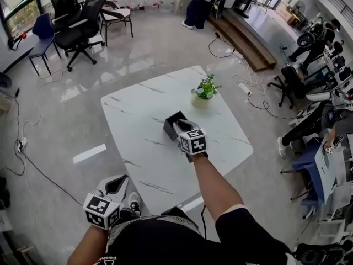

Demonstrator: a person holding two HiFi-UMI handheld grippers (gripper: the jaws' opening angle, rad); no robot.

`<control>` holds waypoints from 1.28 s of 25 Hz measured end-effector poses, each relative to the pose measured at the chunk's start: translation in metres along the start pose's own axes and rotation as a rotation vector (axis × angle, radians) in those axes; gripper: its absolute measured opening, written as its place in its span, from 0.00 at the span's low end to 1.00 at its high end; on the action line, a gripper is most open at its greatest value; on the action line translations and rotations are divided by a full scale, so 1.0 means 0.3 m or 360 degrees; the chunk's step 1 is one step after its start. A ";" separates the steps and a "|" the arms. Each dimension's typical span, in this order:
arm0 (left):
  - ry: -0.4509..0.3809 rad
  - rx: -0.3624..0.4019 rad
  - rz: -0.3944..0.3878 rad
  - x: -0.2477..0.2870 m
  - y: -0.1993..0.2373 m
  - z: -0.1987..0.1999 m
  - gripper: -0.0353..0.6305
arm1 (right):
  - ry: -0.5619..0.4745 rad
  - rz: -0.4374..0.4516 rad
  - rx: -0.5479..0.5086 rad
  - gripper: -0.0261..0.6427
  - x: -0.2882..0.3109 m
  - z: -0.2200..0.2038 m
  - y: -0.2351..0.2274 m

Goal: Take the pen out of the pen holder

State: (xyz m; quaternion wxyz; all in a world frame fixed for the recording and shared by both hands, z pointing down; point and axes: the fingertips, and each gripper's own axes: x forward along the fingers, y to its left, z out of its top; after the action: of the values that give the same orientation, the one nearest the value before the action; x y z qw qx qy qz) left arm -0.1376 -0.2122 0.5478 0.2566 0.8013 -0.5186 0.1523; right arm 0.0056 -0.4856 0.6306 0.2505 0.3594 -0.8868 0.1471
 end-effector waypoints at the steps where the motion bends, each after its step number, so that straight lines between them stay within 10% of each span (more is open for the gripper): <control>1: -0.0002 0.0003 -0.0002 -0.001 0.004 0.002 0.14 | -0.0005 -0.0002 -0.0004 0.14 -0.003 0.005 0.005; 32: -0.0134 0.0186 -0.0277 0.047 -0.073 0.140 0.14 | -0.0488 -0.0083 -0.0086 0.14 -0.582 0.427 0.174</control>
State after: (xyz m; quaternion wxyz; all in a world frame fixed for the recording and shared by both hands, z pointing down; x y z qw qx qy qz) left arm -0.1128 -0.2396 0.5150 0.1997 0.8625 -0.4477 0.1255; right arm 0.0327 -0.4072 0.4237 0.1256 0.3935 -0.9087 0.0601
